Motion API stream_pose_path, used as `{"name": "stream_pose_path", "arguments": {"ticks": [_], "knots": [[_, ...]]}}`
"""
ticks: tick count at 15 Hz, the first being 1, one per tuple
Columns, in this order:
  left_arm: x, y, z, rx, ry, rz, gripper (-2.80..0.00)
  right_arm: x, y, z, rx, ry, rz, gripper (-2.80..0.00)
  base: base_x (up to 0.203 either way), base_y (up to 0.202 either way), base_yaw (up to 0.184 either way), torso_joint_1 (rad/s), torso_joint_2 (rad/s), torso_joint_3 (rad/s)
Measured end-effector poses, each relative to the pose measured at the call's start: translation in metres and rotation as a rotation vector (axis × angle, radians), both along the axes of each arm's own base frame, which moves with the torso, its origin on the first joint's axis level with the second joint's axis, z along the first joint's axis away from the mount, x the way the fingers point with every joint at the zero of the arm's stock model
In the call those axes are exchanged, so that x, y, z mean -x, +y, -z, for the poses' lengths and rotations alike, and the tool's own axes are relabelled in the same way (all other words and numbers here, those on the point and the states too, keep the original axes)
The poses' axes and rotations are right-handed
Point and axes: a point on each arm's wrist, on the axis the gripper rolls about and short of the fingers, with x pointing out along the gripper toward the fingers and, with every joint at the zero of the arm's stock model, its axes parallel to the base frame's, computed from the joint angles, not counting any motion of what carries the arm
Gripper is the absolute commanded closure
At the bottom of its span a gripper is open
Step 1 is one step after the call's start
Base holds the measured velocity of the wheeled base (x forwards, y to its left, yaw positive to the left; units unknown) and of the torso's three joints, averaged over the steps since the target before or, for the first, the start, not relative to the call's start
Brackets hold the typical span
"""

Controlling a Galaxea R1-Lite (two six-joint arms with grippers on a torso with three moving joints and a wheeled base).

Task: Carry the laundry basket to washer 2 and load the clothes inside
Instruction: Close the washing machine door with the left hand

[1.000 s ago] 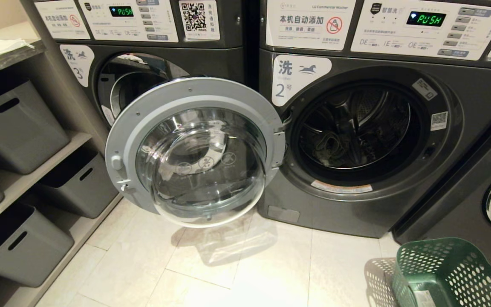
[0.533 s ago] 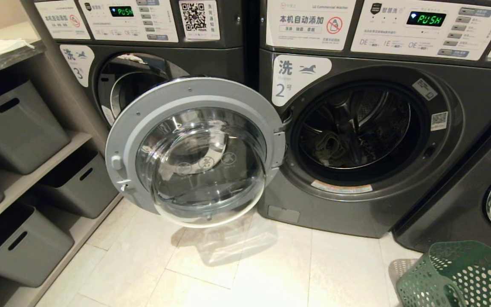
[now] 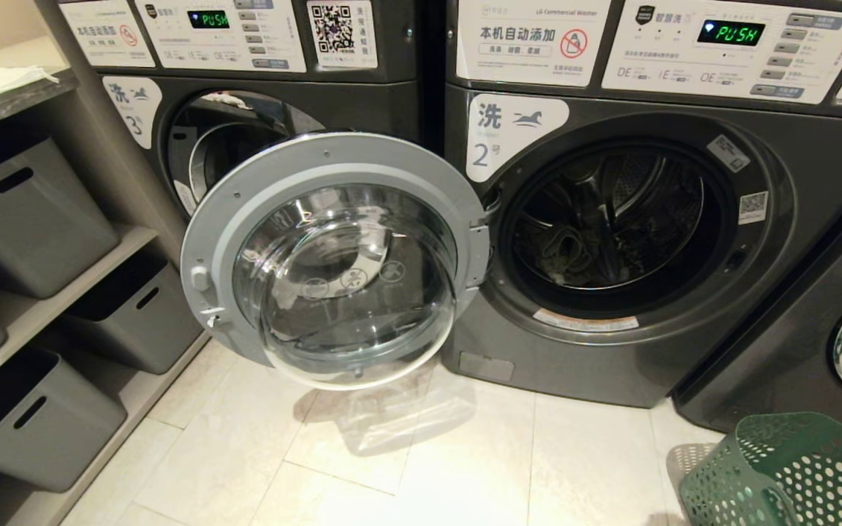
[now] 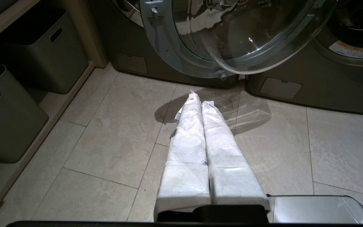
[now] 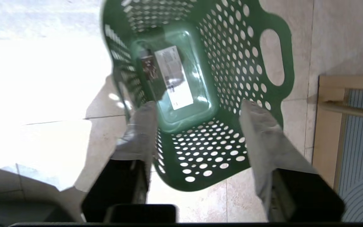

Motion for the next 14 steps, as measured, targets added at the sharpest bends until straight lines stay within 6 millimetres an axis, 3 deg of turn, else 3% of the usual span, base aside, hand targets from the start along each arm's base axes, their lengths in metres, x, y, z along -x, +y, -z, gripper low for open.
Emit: {"name": "stream_pose_path", "arguments": {"ticks": [3, 6, 11, 14], "knots": [[0.0, 0.0, 0.0, 0.0, 0.0, -0.001, 0.0, 0.008, 0.037, -0.03, 0.04, -0.046, -0.067, 0.0, 0.0, 0.0, 0.0, 0.0, 0.0, 0.0], [0.0, 0.0, 0.0, 0.0, 0.0, 0.0, 0.0, 0.03, 0.089, -0.056, 0.091, -0.1, -0.145, 0.0, 0.0, 0.0, 0.0, 0.0, 0.0, 0.0], [0.0, 0.0, 0.0, 0.0, 0.0, 0.0, 0.0, 0.037, 0.195, -0.066, 0.078, -0.259, -0.479, 0.0, 0.0, 0.0, 0.0, 0.0, 0.0, 0.0], [0.0, 0.0, 0.0, 0.0, 0.0, 0.0, 0.0, 0.067, 0.245, -0.062, 0.035, -0.323, -0.642, 0.0, 0.0, 0.0, 0.0, 0.0, 0.0, 0.0]]}}
